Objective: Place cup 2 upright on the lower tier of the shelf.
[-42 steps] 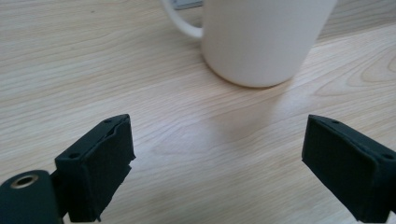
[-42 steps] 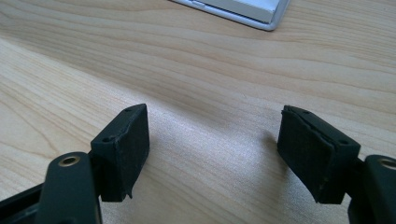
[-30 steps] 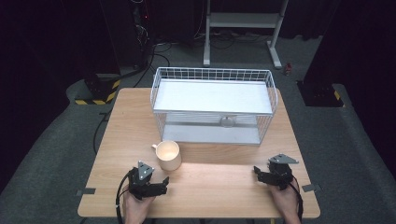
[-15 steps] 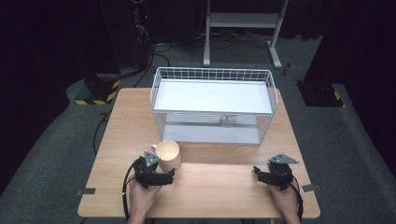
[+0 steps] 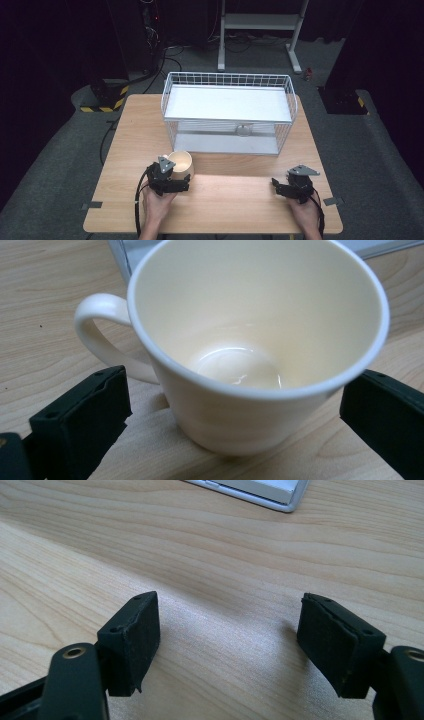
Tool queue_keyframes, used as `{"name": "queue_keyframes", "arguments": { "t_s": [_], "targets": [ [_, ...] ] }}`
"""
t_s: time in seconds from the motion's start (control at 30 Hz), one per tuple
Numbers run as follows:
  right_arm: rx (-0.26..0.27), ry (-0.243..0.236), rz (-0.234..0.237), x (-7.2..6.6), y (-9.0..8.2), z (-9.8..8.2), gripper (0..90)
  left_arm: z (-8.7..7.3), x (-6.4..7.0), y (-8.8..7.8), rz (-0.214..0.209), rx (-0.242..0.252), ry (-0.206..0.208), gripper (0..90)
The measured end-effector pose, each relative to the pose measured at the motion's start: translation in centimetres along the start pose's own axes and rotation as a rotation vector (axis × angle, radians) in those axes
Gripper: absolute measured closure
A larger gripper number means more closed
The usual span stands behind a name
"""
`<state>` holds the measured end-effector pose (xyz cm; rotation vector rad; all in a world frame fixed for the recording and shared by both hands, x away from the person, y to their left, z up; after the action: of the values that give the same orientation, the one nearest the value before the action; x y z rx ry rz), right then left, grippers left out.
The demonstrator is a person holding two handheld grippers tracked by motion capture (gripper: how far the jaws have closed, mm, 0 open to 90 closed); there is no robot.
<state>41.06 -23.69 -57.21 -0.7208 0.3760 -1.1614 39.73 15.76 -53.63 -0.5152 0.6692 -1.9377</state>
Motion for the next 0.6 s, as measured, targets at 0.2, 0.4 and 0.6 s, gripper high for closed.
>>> {"name": "queue_keyframes", "arguments": {
  "t_s": [0.2, 0.4, 0.6],
  "targets": [
    [0.0, 0.001, -0.001, 0.0, 0.0, 0.0, 25.1, 0.5, 0.1, 0.4, -0.008, 0.009, -0.002, 0.4],
    [-0.002, 0.003, 0.0, 0.0, 0.0, 0.0, 25.1, 0.8, 0.1, 0.9, -0.014, 0.025, -0.022, 0.6],
    [-0.001, 0.001, 0.0, 0.0, 0.0, 0.0, 25.1, 1.0, 0.0, 1.2, -0.014, 0.04, -0.028, 3.4]
  ]
}}
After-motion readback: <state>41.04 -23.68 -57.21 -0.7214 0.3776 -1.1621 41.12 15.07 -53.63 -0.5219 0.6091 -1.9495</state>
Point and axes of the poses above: each handheld gripper's, and its own axes: y roughly forward along the jaws, z roughly out of its top, x roughly to its right, the point moved 7 cm from there along y, roughly forward along the jaws, and after that the axes turned 6 degrees about -z, right-handed, at the moved point
